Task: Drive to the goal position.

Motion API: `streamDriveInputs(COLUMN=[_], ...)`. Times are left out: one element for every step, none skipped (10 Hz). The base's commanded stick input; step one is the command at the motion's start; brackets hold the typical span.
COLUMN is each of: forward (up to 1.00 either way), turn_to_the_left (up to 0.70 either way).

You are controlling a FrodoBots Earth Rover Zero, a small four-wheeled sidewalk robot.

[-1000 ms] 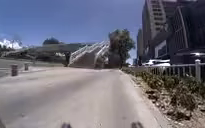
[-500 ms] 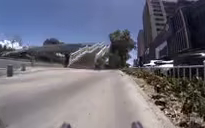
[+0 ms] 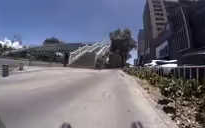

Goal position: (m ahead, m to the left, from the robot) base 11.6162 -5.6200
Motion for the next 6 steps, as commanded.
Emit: streamDriveInputs(forward=[0.45,0.45,0.45,0.45,0.45,0.45], turn_to_the_left=[0.0,0.0,0.0,0.0,0.0,0.0])
